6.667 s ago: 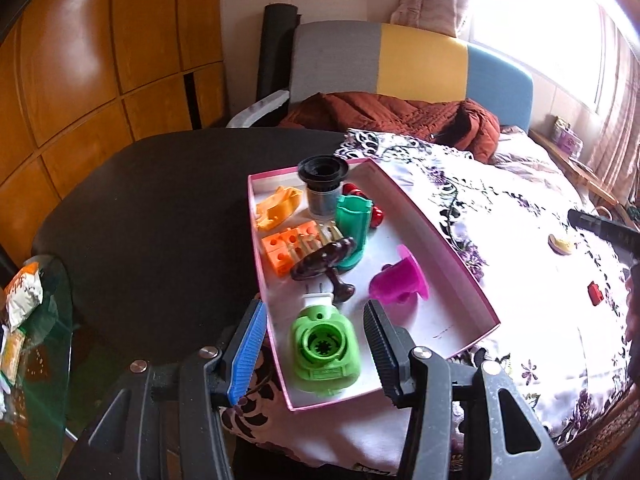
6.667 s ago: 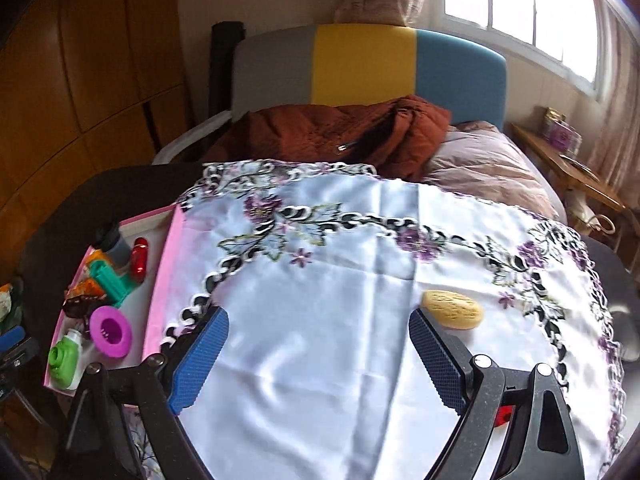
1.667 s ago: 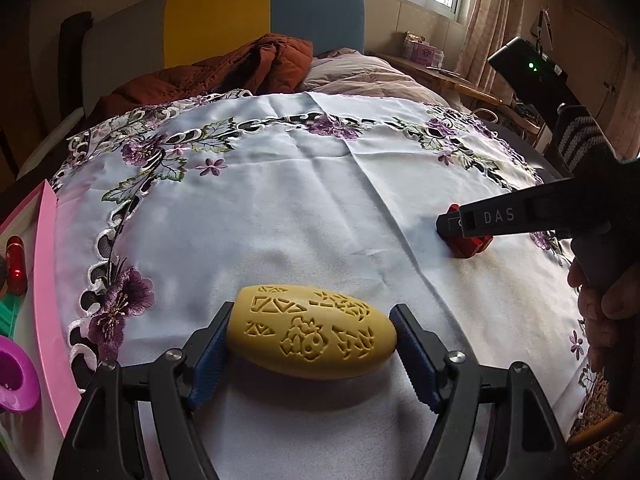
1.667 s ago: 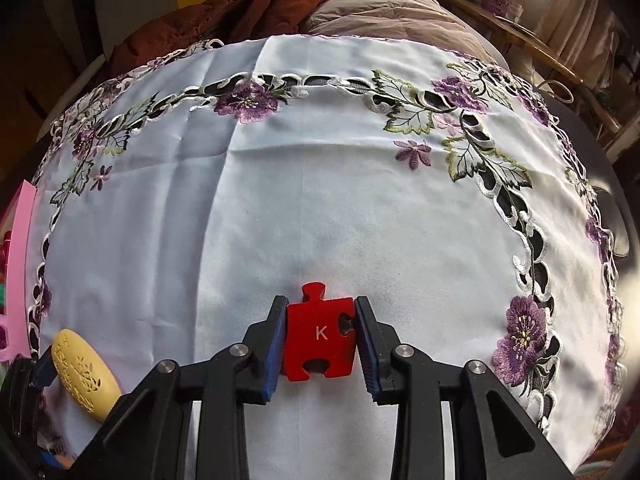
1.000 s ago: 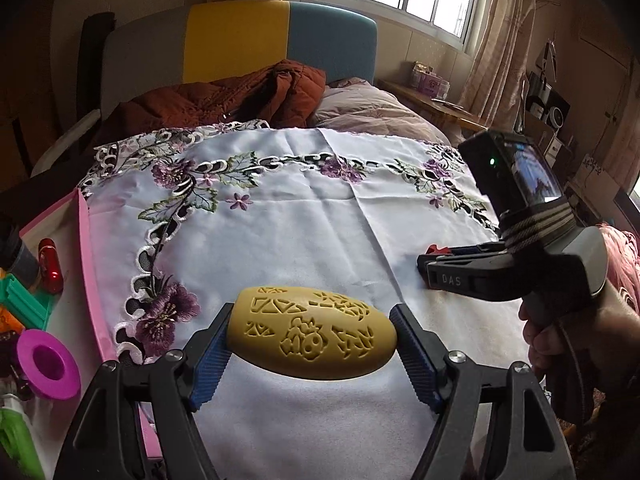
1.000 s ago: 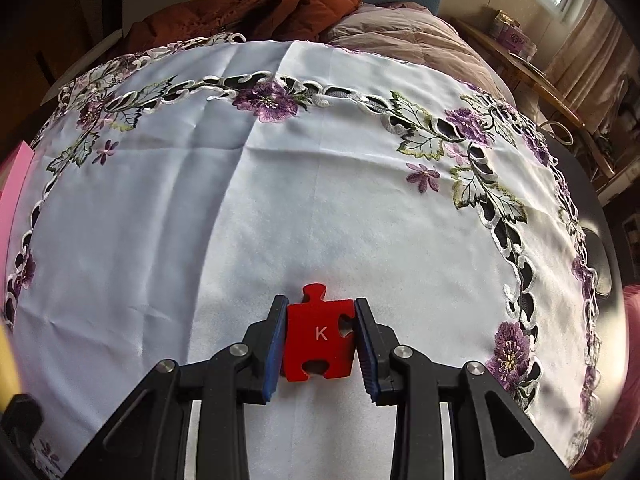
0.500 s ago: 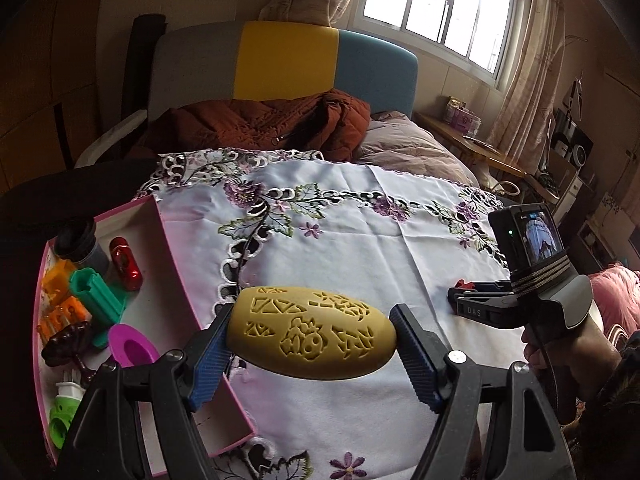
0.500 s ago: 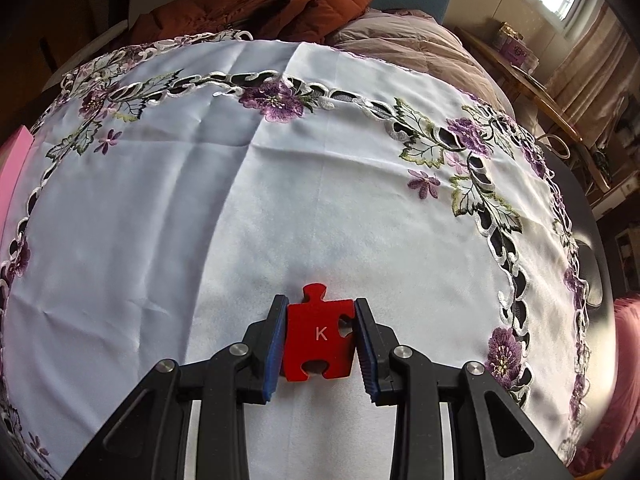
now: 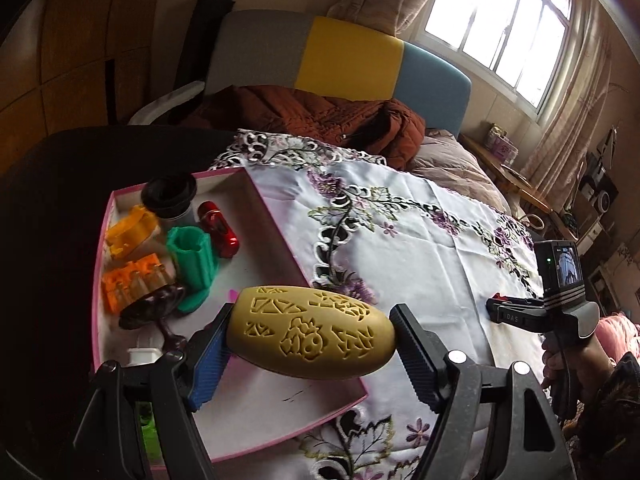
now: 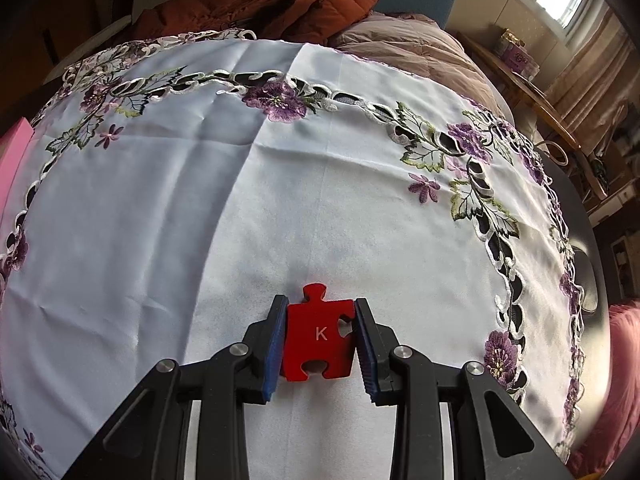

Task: Organize rigid objects
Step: 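Carry the yellow sponge into the tray and open the left gripper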

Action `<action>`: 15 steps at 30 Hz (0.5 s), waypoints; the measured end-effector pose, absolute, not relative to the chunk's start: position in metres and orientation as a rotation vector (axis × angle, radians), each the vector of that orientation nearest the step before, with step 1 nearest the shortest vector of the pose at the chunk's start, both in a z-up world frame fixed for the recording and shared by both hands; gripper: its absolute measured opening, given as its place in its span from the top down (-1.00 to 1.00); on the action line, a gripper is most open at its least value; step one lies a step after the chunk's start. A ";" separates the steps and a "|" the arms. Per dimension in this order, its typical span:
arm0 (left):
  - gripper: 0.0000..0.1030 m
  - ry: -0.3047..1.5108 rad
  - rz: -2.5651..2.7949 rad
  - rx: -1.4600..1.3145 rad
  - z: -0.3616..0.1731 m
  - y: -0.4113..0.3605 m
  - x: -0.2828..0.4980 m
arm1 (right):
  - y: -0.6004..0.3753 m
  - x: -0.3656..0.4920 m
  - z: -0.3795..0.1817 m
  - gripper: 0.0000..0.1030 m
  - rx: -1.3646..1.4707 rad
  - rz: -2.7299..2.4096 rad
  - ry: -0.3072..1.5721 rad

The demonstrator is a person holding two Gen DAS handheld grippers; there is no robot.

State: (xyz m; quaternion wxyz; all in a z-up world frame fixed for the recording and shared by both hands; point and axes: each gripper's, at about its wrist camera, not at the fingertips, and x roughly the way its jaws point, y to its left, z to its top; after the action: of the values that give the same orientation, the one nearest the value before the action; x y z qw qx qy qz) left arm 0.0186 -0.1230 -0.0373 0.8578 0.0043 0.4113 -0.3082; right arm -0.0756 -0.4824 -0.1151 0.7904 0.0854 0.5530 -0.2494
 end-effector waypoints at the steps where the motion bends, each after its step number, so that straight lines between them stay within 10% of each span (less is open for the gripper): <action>1: -0.50 0.872 -0.638 -0.004 -0.038 -0.114 0.021 | -0.482 -0.075 -0.115 0.35 0.182 -0.536 1.191; 15: -0.50 0.940 -0.637 -0.012 -0.066 -0.081 0.021 | -0.482 -0.075 -0.115 0.35 0.177 -0.536 1.193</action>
State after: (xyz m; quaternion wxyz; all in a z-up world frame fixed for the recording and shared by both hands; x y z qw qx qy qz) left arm 0.0215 -0.0814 -0.0663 0.8430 -0.0058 0.4453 -0.3015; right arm -0.0753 -0.4816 -0.1150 0.7901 0.0820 0.5542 -0.2488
